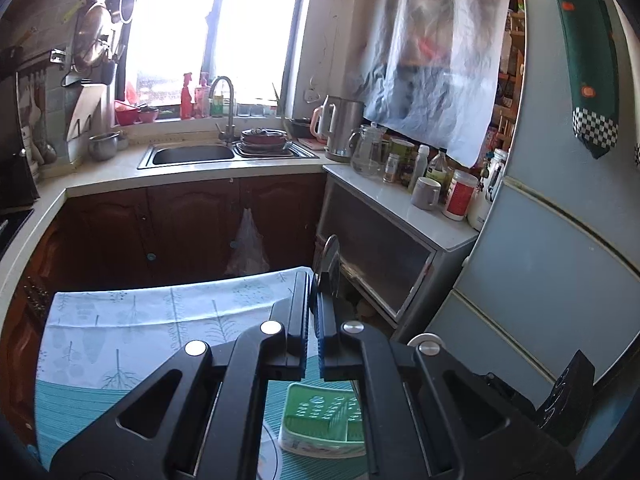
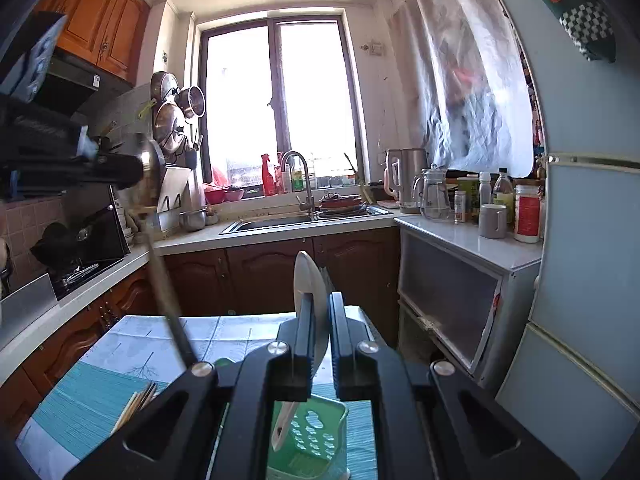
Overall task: Organize utensils
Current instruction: 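Lower both spoons into the green holder and open both tools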
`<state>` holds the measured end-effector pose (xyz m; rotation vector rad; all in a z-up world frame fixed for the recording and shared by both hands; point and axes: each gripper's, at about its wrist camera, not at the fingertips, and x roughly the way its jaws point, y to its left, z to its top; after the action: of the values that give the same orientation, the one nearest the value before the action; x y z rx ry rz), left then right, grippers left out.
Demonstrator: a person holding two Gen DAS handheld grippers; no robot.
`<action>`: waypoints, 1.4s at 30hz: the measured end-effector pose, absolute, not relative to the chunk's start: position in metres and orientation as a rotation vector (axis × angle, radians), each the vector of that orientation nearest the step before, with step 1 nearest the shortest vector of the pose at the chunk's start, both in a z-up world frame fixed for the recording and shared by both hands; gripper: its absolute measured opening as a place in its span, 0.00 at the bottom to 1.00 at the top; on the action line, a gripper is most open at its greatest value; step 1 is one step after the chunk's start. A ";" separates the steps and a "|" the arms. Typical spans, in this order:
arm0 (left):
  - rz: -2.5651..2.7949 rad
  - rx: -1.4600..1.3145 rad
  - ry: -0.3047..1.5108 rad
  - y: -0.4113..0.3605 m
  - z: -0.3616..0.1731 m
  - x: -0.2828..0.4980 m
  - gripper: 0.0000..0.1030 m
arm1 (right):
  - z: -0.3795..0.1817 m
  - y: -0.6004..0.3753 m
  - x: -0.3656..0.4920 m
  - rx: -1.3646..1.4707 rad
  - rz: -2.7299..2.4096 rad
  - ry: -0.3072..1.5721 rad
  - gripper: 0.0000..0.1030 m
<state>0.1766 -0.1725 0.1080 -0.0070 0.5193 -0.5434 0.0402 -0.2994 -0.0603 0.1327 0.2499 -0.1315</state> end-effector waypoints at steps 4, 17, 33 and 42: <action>-0.553 0.031 0.518 -0.194 0.079 0.182 0.01 | -0.069 -0.303 0.044 0.138 -0.125 0.255 0.06; -0.600 0.132 0.660 -0.231 -0.027 0.190 0.01 | -0.104 -0.302 0.053 0.090 -0.073 0.313 0.06; -0.664 0.095 0.701 -0.193 -0.029 0.161 0.22 | -0.108 -0.302 0.047 0.142 0.012 0.404 0.12; -0.639 0.062 0.688 -0.163 -0.013 0.136 0.38 | -0.092 -0.298 0.042 0.169 0.025 0.386 0.20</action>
<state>0.1359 -0.1634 -0.0129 0.0623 0.6882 -0.6394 0.0417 -0.2981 -0.0919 0.1685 0.3857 0.0248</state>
